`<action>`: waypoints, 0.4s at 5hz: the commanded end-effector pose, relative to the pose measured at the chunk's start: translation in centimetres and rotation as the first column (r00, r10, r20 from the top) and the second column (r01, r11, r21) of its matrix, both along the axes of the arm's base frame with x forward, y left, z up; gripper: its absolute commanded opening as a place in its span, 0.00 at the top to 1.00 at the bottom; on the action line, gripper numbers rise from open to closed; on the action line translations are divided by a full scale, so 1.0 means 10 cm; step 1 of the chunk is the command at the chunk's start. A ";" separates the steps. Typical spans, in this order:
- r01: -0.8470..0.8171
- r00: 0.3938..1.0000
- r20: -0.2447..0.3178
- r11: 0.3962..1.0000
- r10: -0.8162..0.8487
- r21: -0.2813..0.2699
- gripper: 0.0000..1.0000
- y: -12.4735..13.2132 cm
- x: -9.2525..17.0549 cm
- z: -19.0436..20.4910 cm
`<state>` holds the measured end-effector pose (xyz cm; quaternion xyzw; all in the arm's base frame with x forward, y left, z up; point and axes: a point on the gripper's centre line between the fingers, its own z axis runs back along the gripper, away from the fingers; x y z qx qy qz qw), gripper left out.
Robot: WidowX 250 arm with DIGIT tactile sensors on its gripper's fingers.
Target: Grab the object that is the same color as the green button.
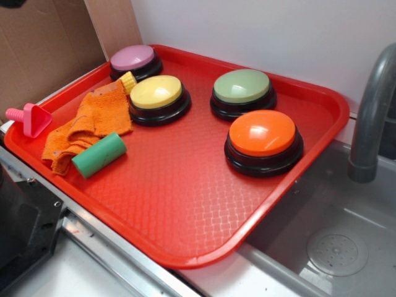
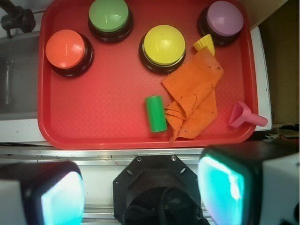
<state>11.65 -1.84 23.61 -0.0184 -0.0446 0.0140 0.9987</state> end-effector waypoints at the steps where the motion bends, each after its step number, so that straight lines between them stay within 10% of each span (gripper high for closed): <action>1: 0.000 1.000 0.000 1.000 0.000 0.000 0.00 0.00 0.00 0.00; 2: 0.046 0.999 -0.011 0.998 -0.045 0.049 0.00 0.09 0.13 -0.28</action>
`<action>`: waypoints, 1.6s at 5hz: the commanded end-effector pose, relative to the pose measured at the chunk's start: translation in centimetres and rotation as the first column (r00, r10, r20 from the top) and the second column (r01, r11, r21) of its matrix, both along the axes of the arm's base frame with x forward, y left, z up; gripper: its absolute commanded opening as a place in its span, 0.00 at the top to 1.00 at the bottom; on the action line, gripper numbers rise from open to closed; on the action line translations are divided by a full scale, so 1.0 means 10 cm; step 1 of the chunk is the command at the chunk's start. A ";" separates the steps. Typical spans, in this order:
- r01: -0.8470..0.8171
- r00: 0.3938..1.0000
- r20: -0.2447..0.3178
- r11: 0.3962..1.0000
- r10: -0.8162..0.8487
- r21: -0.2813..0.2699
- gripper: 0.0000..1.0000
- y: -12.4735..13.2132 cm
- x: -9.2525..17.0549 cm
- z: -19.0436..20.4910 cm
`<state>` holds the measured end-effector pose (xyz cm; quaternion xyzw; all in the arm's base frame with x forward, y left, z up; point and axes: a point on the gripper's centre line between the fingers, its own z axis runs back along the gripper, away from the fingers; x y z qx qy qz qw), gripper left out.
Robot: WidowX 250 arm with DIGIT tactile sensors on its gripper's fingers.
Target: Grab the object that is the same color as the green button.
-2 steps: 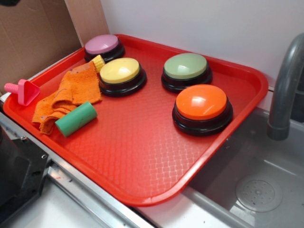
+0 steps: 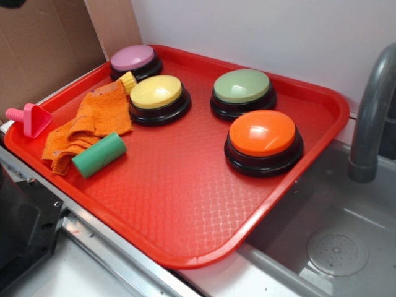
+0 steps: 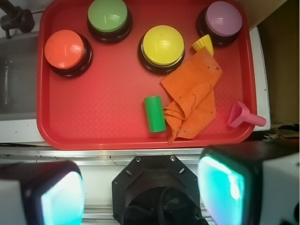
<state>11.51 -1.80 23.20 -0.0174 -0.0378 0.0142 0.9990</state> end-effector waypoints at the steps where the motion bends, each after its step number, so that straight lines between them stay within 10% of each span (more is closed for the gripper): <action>1: 0.007 0.999 -0.047 0.994 -0.002 0.113 0.00 0.13 0.34 -0.69; 4: -0.116 0.985 -0.123 0.991 0.124 0.073 0.00 0.46 0.48 -1.81; 6: -0.106 0.992 -0.071 0.994 0.108 0.025 0.00 0.41 0.56 -2.10; 7: -0.092 0.989 -0.109 0.995 0.097 0.051 1.00 0.39 0.58 -2.14; 8: -0.083 0.991 -0.101 0.996 0.086 0.033 1.00 0.38 0.59 -2.13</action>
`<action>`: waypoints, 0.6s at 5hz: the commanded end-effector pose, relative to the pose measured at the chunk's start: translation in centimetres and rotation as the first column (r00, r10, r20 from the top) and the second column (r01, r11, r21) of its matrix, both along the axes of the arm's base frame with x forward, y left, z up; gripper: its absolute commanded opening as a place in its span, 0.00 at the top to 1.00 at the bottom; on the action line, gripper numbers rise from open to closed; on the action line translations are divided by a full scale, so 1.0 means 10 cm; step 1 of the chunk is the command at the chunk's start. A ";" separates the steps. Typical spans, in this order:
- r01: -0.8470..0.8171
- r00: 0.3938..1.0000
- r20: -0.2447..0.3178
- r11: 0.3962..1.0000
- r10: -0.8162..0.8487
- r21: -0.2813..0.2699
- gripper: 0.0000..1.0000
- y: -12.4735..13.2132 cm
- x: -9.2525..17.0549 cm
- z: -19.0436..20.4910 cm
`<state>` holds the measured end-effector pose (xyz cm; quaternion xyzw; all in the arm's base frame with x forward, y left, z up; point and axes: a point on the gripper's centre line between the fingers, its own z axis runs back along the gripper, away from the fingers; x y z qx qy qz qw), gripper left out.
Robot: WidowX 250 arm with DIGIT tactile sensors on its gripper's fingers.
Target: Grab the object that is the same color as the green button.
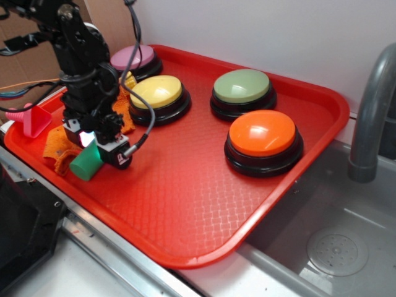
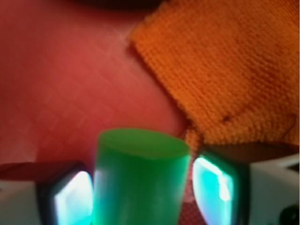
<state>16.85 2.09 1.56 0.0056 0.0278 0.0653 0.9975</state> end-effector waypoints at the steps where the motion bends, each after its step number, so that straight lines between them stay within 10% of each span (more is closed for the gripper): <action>1: 0.025 0.999 0.025 0.999 -0.024 -0.026 1.00 -0.04 0.09 0.03; 3: 0.065 0.996 0.064 0.996 -0.061 -0.060 1.00 -0.10 0.23 0.59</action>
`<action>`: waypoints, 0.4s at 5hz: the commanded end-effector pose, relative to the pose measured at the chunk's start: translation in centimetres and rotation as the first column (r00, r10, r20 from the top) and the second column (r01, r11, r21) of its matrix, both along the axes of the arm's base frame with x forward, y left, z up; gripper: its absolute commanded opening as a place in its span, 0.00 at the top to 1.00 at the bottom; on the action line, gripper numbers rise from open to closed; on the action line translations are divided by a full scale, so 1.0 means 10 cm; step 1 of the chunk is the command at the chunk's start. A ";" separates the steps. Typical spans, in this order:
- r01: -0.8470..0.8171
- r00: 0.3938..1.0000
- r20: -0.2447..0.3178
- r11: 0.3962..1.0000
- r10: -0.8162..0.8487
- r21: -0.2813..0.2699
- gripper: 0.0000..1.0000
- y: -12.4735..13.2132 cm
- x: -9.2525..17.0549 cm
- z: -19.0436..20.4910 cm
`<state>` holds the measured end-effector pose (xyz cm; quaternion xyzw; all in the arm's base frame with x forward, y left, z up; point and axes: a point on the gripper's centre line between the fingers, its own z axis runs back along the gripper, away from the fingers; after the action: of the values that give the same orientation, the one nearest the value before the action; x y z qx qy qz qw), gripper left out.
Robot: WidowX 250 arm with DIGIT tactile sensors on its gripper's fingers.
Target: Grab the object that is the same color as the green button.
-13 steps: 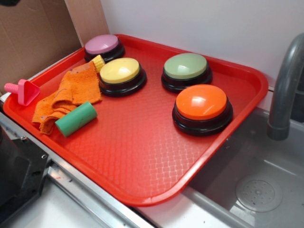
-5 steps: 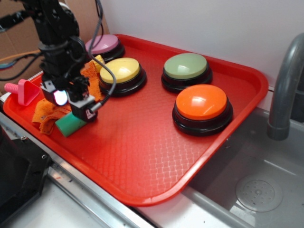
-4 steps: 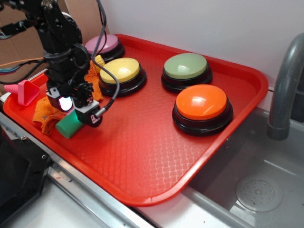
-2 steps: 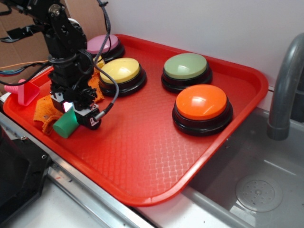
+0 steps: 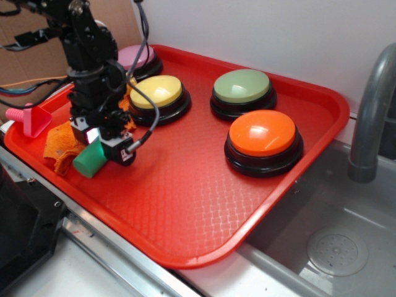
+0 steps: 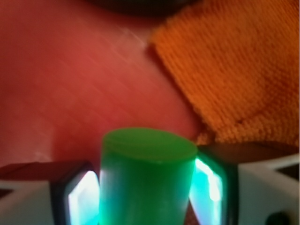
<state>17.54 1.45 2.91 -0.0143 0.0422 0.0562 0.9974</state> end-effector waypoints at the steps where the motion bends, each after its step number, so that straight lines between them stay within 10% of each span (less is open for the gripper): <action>1: 0.082 0.989 0.125 0.996 -0.077 -0.032 1.00 -0.11 0.25 0.73; 2: 0.178 0.977 0.131 0.983 -0.170 -0.049 1.00 -0.25 0.38 1.03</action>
<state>20.90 -1.04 12.02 -0.0452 0.0058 -0.0230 0.9987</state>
